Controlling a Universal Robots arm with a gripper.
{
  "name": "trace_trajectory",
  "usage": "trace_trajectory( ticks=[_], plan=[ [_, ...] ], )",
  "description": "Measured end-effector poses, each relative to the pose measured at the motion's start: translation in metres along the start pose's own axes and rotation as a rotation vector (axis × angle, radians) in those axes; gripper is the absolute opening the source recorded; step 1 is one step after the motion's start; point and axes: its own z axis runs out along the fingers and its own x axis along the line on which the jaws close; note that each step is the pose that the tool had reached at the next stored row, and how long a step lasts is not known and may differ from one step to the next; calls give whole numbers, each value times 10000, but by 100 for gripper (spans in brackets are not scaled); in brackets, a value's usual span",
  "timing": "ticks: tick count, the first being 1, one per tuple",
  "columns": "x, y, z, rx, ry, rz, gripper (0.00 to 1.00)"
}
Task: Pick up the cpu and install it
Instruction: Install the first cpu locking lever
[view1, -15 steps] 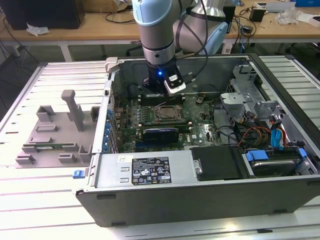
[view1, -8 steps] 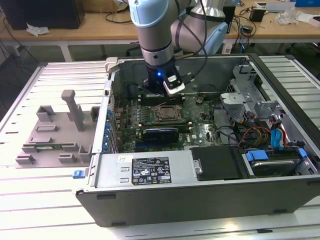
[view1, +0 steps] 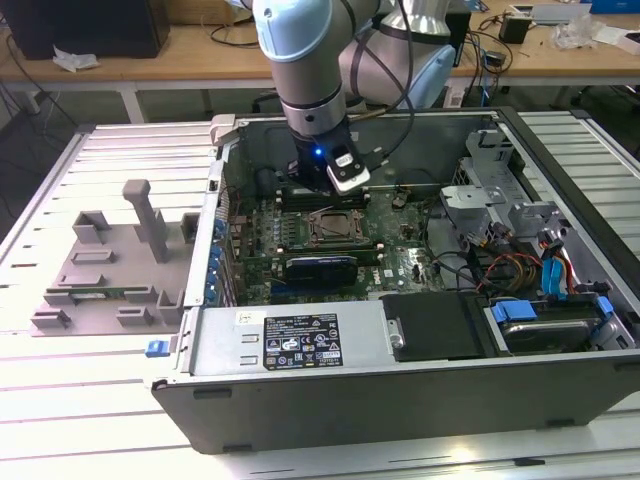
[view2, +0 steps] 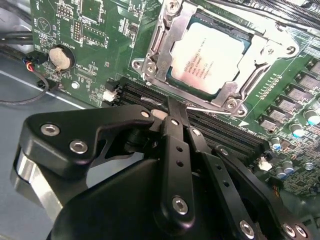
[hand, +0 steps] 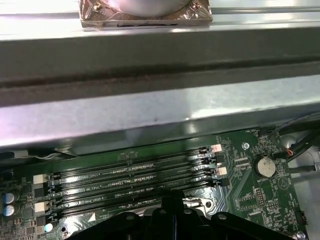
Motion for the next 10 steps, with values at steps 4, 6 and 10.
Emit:
trace_trajectory(
  ticks=[4, 6, 10],
  plan=[
    [27, 24, 9, 23, 4, -36, 11],
    [67, 34, 10, 57, -5, -45, 11],
    [78, 28, 29, 186, -108, -90, 11]
  ],
)
